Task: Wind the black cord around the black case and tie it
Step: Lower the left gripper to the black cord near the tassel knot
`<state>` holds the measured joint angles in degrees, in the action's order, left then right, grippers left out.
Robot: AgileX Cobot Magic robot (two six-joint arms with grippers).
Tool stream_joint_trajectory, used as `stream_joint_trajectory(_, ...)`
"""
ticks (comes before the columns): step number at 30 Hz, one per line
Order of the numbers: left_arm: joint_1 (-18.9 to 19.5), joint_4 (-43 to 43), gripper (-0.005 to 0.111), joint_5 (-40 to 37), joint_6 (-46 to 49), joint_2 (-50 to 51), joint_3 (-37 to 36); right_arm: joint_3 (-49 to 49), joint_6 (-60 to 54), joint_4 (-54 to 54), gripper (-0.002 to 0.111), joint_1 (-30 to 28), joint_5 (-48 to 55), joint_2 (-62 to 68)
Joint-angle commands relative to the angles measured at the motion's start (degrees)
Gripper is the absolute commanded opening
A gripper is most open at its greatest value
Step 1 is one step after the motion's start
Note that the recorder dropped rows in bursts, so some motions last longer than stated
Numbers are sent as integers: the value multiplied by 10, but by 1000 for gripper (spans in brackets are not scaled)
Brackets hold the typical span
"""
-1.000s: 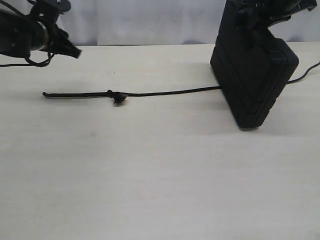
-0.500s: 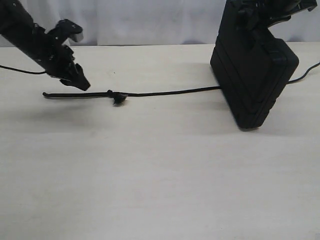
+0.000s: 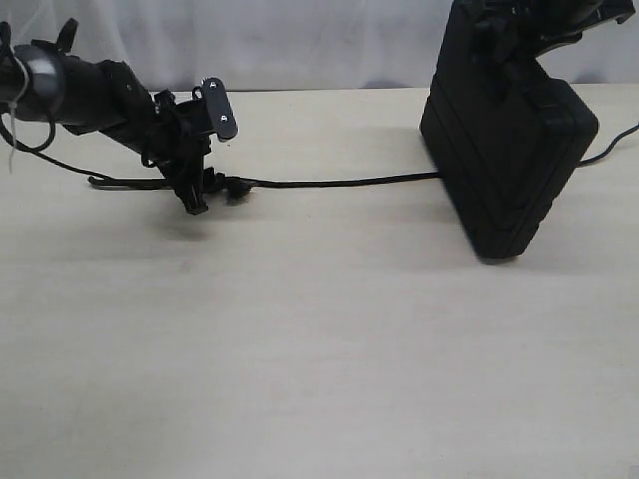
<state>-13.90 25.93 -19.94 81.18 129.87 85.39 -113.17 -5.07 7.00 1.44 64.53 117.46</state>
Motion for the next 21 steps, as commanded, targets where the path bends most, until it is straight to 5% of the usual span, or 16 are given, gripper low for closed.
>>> stream_joint_trajectory(1, -1, -5, 54, -22, -5, 25, -1, 6, -4, -2, 4, 1, 47, 10)
stream_joint_trajectory(6, -1, -5, 2, -62, -5, 23, -1, 6, -31, 55, 4, 1, 53, 10)
stream_joint_trajectory(11, -1, 5, 0, -76, -45, 3, -1, 6, -35, 73, 4, 1, 52, 10)
stream_joint_trajectory(13, -1, 71, 0, -82, -47, -20, 0, 6, -35, 68, 4, 1, 52, 10)
stream_joint_trajectory(17, -1, 303, 0, -131, 32, -59, 0, 6, -35, 69, 4, 1, 49, 10)
stream_joint_trajectory(21, -2, 534, 0, -312, -12, -46, 6, 6, -41, 69, 4, 1, 46, 10)
